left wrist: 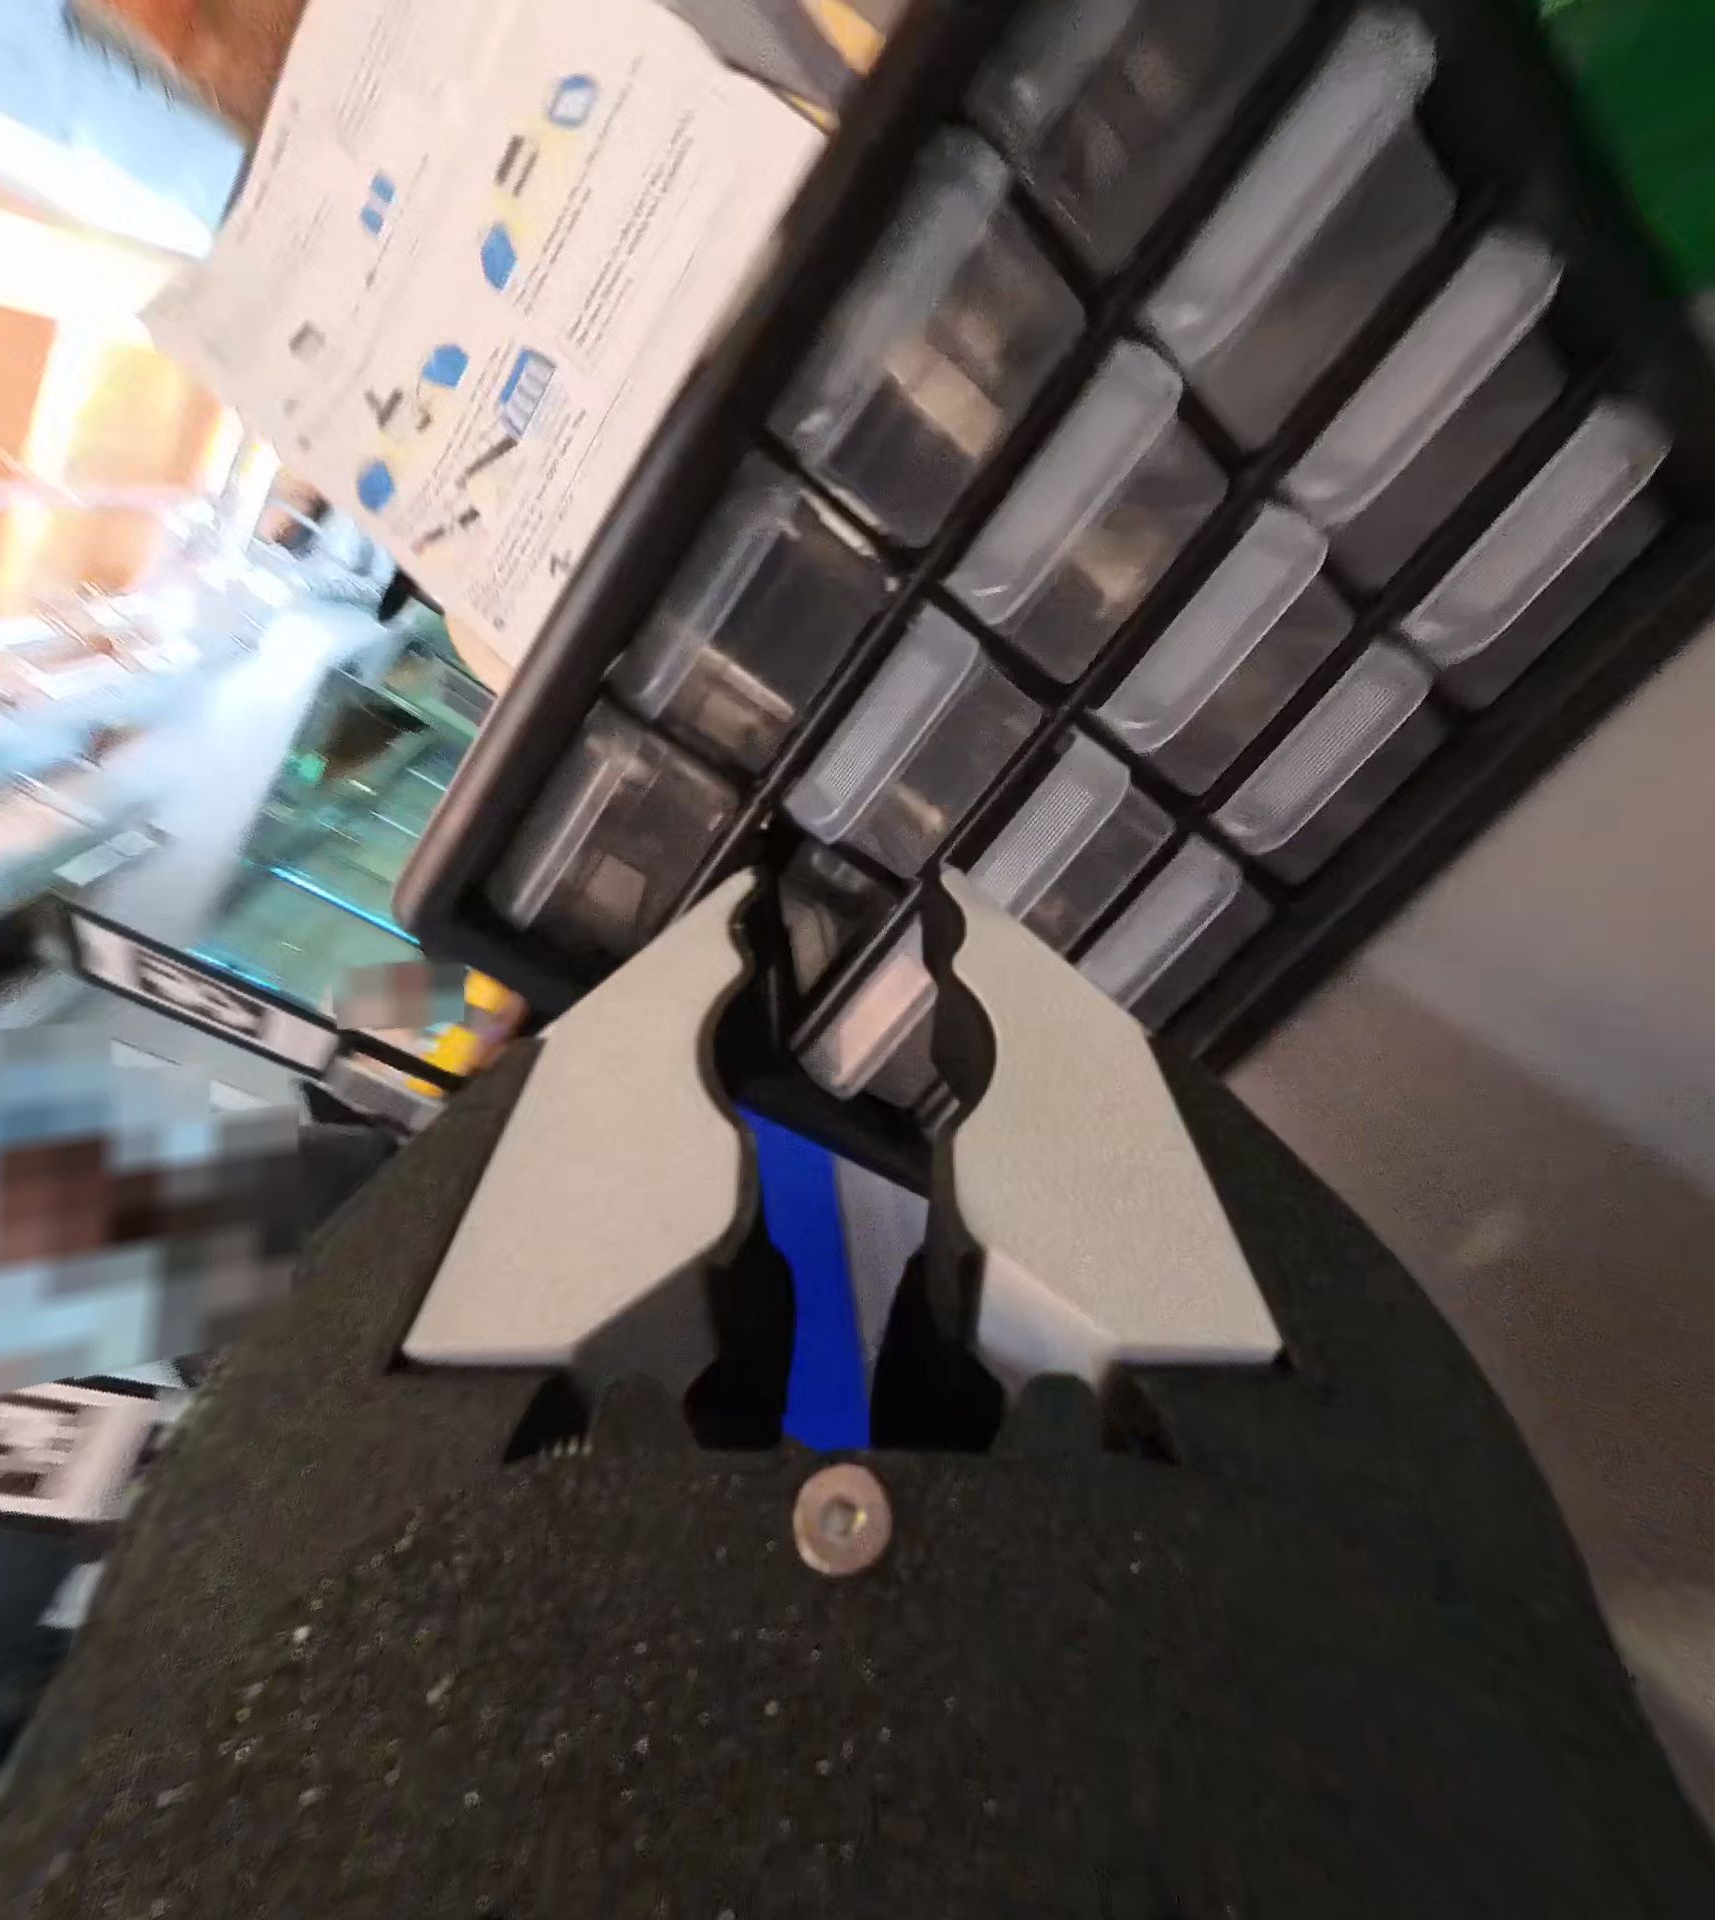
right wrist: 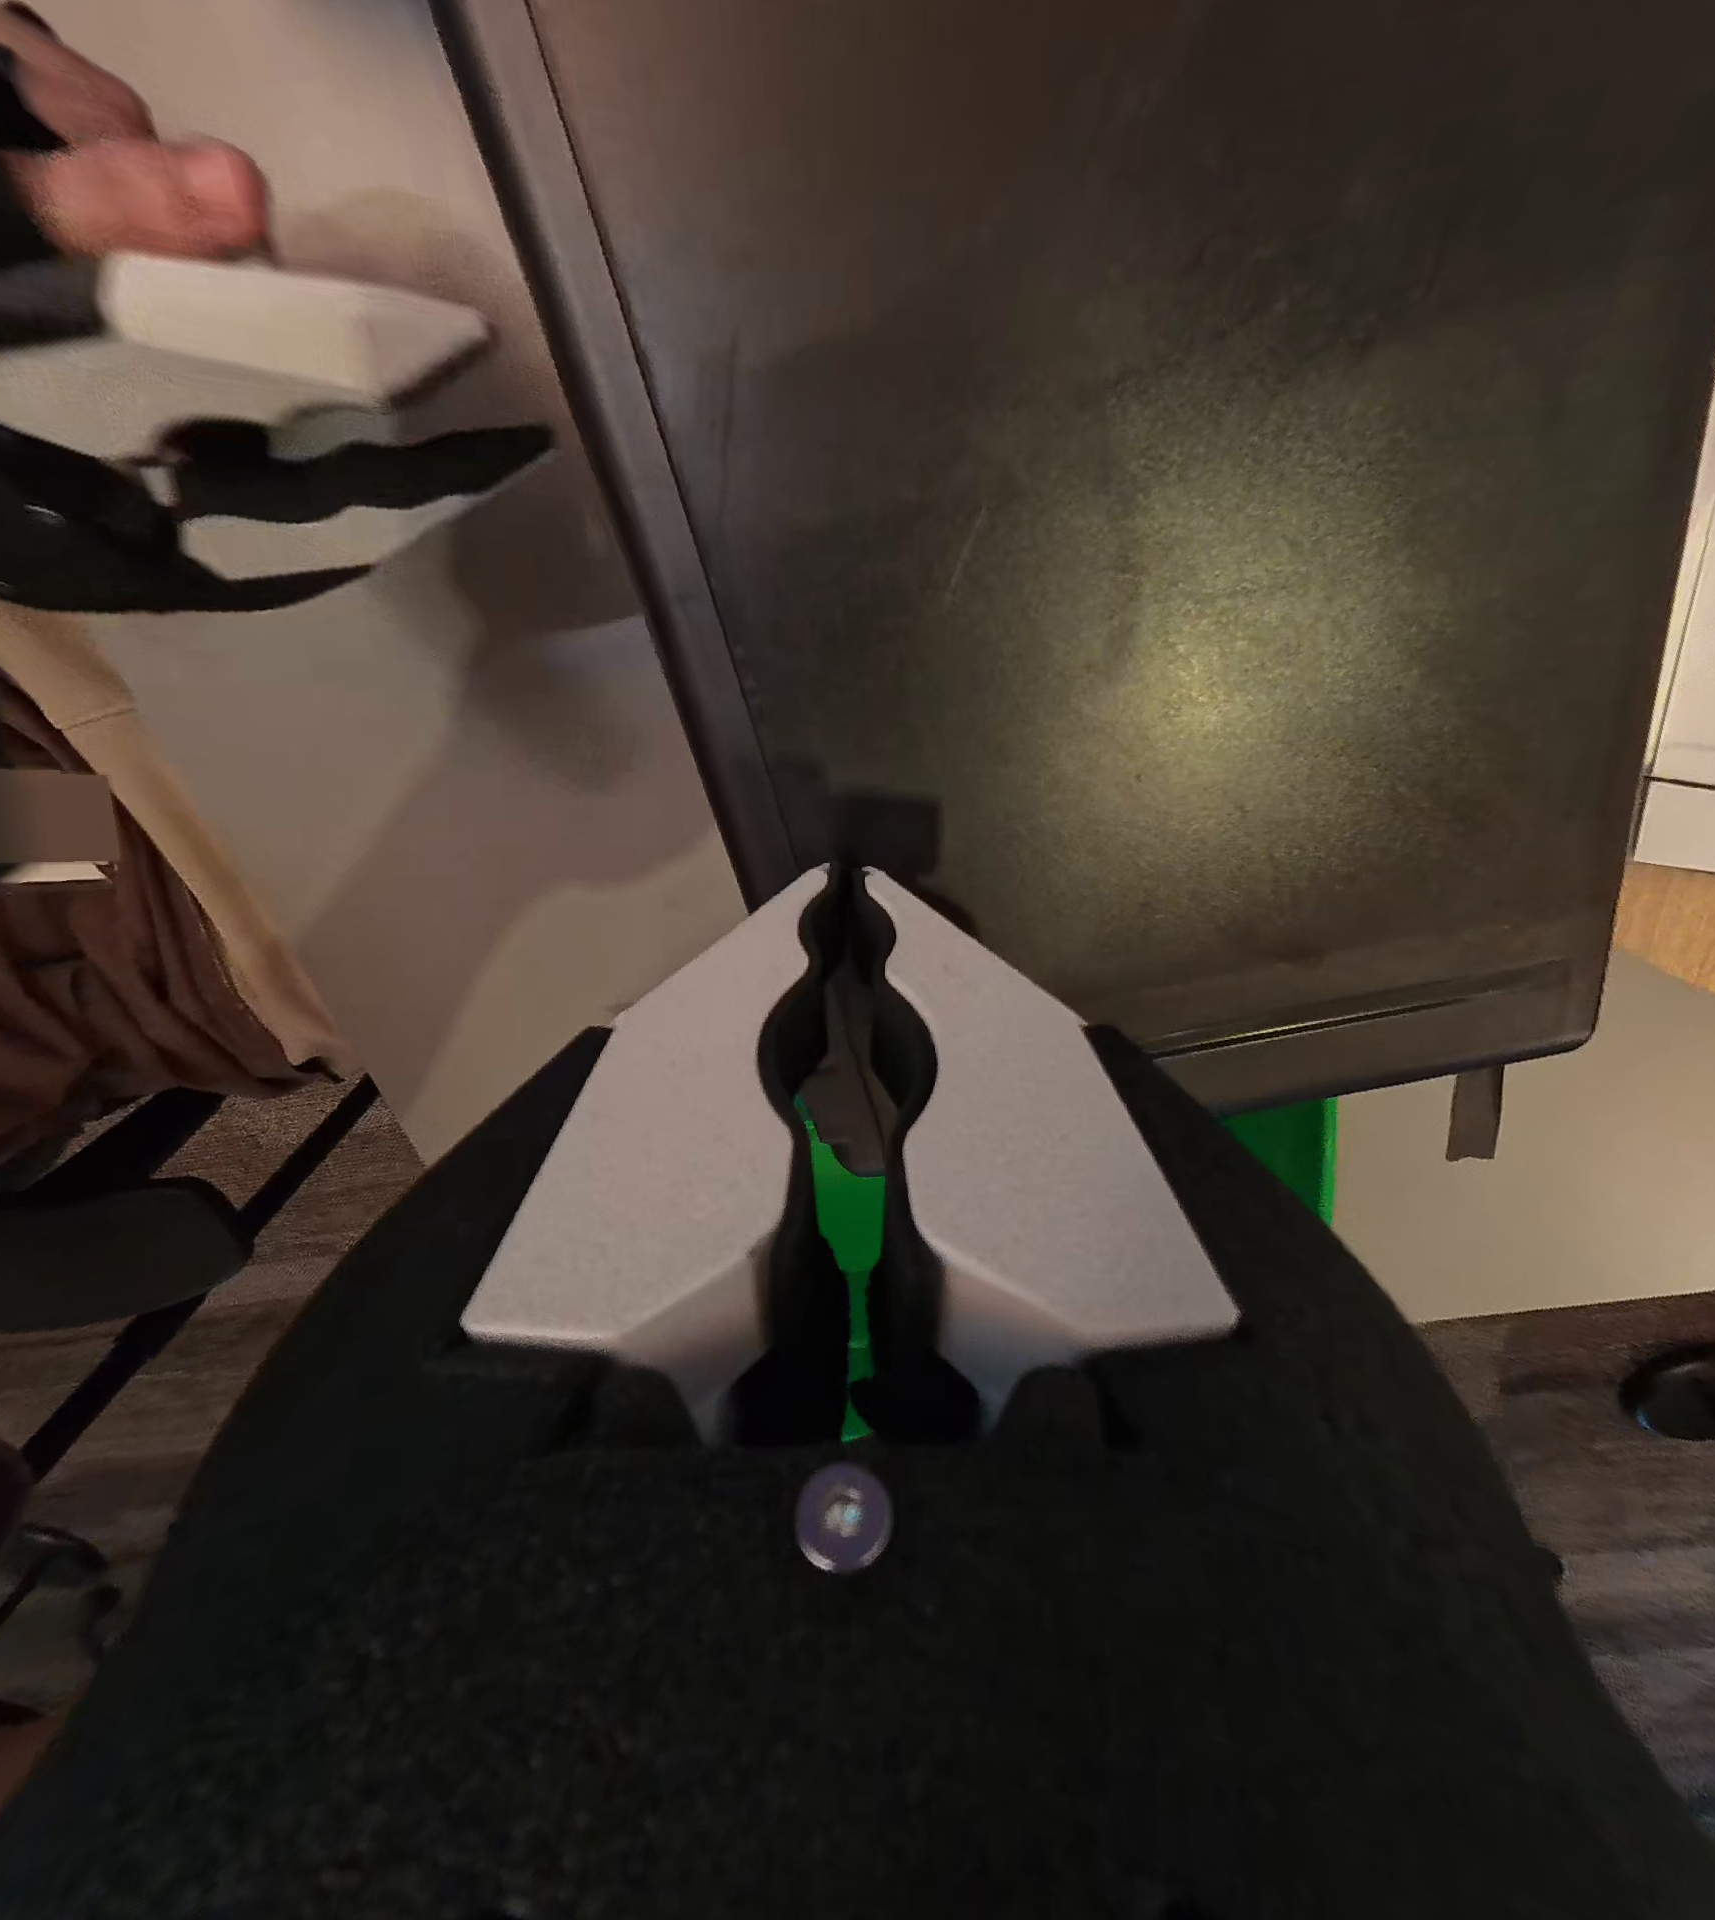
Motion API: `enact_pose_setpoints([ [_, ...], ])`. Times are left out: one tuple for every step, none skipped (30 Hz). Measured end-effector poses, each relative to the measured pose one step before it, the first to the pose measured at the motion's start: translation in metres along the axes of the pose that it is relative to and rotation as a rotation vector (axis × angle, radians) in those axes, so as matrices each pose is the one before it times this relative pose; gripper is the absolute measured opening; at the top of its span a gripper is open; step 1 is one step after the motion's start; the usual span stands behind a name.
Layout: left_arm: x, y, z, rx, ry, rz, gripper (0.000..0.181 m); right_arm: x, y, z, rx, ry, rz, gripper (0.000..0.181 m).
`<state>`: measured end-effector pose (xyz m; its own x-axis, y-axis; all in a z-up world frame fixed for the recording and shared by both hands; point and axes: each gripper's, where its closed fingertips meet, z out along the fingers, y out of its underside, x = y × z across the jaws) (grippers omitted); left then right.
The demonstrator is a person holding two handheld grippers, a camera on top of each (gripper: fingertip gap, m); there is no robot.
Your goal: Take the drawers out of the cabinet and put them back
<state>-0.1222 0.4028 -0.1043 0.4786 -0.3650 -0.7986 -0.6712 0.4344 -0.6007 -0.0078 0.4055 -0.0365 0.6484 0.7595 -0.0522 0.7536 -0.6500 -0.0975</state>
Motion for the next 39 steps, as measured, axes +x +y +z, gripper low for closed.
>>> enact_pose_setpoints([
  [0.00356,0.00088,0.00959,-0.0132,-0.0133,0.0922,0.019,0.0001,0.0,0.00008,-0.0028,0.005,-0.0019,0.0],
  [0.00421,0.00079,0.00865,-0.0152,-0.0085,0.0798,0.019,-0.00001,0.00004,-0.00007,-0.0039,0.0054,-0.0066,0.0],
  [0.00009,-0.00283,0.00606,0.0036,-0.0265,0.0514,0.018,-0.0001,-0.00001,0.00009,-0.0042,0.0033,-0.0012,0.0],
  [0.00037,-0.00518,0.00335,0.0216,-0.0171,0.0413,0.019,0.00013,-0.00005,-0.00003,-0.0041,0.0021,0.0022,0.0],
  [0.00033,-0.00247,0.00282,0.0009,-0.0105,0.0341,0.02,0.0001,-0.00007,0.0,-0.0036,0.0022,-0.0023,0.0],
  [0.00005,-0.00172,0.00187,-0.0031,-0.006,0.0203,0.022,-0.00004,-0.00004,0.00002,-0.0033,0.0009,0.0001,0.0],
  [-0.00036,-0.00249,0.00085,0.0074,-0.0039,0.0106,0.023,0.00009,-0.00002,0.00004,-0.0028,0.0006,0.0004,0.0],
  [-0.00293,-0.00181,0.00069,0.0071,-0.0172,0.0156,0.024,0.00004,-0.00011,0.00004,-0.0014,0.0007,-0.0027,0.0],
  [-0.00254,-0.00055,0.00131,0.001,-0.0168,0.0248,0.025,0.0,-0.00008,-0.00002,-0.0006,0.0011,-0.0017,0.0],
  [-0.00077,0.00074,0.00219,-0.0061,-0.0065,0.0263,0.026,0.0,0.00002,0.00002,0.0003,0.0001,-0.0008,0.0],
  [0.00043,0.00125,0.00261,-0.0082,-0.0016,0.026,0.026,-0.00003,-0.00005,0.00004,0.0022,0.0008,-0.0003,0.0],
  [0.00022,0.00114,0.00259,-0.0051,-0.0061,0.0244,0.025,-0.0001,0.00011,-0.00002,0.0034,-0.001,0.0047,0.0],
  [0.00066,0.00106,0.00256,-0.0042,-0.0057,0.0219,0.024,-0.00005,0.00002,0.00005,0.0046,-0.0013,0.0063,0.0],
  [0.00152,0.00086,0.00229,-0.0043,-0.0042,0.0219,0.023,0.00036,-0.00023,-0.0001,0.0051,0.0017,0.0024,0.0],
  [-0.00101,-0.00076,0.00066,0.0056,-0.0212,0.0202,0.021,-0.00011,0.00013,0.00004,0.0026,-0.0008,0.0023,0.0],
  [0.00008,-0.00105,-0.00006,0.0075,-0.0124,0.0153,0.019,-0.0001,0.00014,0.00004,0.0009,0.0006,0.0003,0.0],
  [0.00164,-0.00019,-0.00028,0.0016,-0.0002,0.0131,0.017,-0.00003,-0.00006,-0.00003,-0.0008,0.0016,-0.0022,0.0],
  [-0.00075,-0.00033,-0.00077,0.0026,-0.0121,0.0064,0.015,-0.00017,0.00004,0.00004,-0.0029,0.0009,-0.0004,0.0],
  [-0.00318,-0.00063,-0.00132,0.0088,-0.0216,0.0004,0.008,0.00009,-0.00004,-0.00001,-0.0037,0.0019,-0.0009,0.0],
  [0.00044,0.00058,-0.00082,-0.0014,0.0054,0.0038,0.008,0.00013,-0.00013,0.00005,-0.0045,0.0019,-0.0001,0.0],
  [-0.0004,-0.00009,-0.00131,0.0,0.0028,0.0027,0.008,-0.00007,0.00009,-0.00004,-0.0057,0.0017,-0.0007,0.0],
  [-0.00048,-0.00084,-0.002,0.005,0.0028,0.0031,0.007,0.00002,-0.00011,0.00002,-0.0049,0.002,-0.0023,0.0],
  [-0.00021,-0.00017,-0.00192,-0.0003,0.0012,0.0073,0.007,0.00005,-0.00006,0.00006,-0.0041,0.0014,-0.0002,0.0],
  [-0.00037,-0.00064,-0.00222,0.0047,-0.0001,0.0099,0.007,-0.00004,-0.00004,0.0,-0.0034,0.0015,-0.0007,0.0],
  [-0.00024,-0.00053,-0.00266,0.0039,-0.0005,0.0091,0.007,0.0,0.00007,0.0,-0.0016,0.0016,-0.0006,0.0],
  [-0.0007,-0.00046,-0.00316,0.0041,-0.0015,0.0096,0.006,-0.00001,-0.0001,-0.00001,-0.0003,0.0011,0.0006,0.0],
  [-0.00071,-0.00059,-0.0035,0.0061,-0.0026,0.0078,0.006,0.00004,0.0001,0.00004,0.0007,0.0017,-0.0005,0.0],
  [-0.00066,-0.00017,-0.00393,0.0044,-0.0053,0.0197,0.006,-0.00008,-0.00003,0.0,0.0015,0.0011,0.0,0.0],
  [-0.00078,-0.00018,-0.00461,0.004,-0.0087,0.0375,0.006,-0.00005,-0.00005,-0.00006,0.0022,0.001,0.0003,0.0],
  [-0.00099,0.00017,-0.00505,0.0015,-0.0119,0.0433,0.006,0.00008,0.00003,0.00006,0.0026,0.0013,-0.0011,0.0],
  [-0.0009,-0.00051,-0.00561,0.005,-0.0104,0.0338,0.005,-0.00012,0.00002,-0.00007,0.0022,0.0005,-0.0008,0.0],
  [-0.00128,-0.00208,-0.00656,0.0145,-0.0062,0.0114,0.005,0.00005,0.00003,0.0,0.0017,0.0009,-0.0012,0.0],
  [-0.00143,-0.00242,-0.00701,0.0158,-0.0017,-0.0003,0.004,-0.0001,-0.00005,0.00005,0.0007,0.0008,-0.0001,0.0],
  [-0.00186,-0.0018,-0.00713,0.012,-0.0014,-0.0018,0.005,-0.00008,0.00003,0.00001,0.0002,0.0003,0.0006,0.0],
  [-0.00174,-0.00152,-0.00708,0.0114,-0.0004,-0.0039,0.005,0.00001,0.0,0.00003,0.0005,0.0005,-0.0002,0.0],
  [-0.00188,-0.00084,-0.00675,0.0099,-0.002,-0.003,0.004,0.00007,0.00008,0.00003,0.0006,-0.0006,0.0017,0.0],
  [-0.00156,-0.00018,-0.00622,0.0063,-0.0017,-0.0032,0.004,0.0,0.00002,-0.00005,0.0009,-0.0005,0.0007,0.0],
  [-0.00121,0.00027,-0.00565,0.0054,-0.0013,-0.0022,0.004,-0.0001,-0.00004,-0.00003,0.0011,0.0001,-0.0006,0.0],
  [-0.00179,0.00053,-0.00541,0.0041,-0.0043,-0.0019,0.004,0.00004,0.0,0.00004,0.0006,-0.0004,0.0016,0.0],
])
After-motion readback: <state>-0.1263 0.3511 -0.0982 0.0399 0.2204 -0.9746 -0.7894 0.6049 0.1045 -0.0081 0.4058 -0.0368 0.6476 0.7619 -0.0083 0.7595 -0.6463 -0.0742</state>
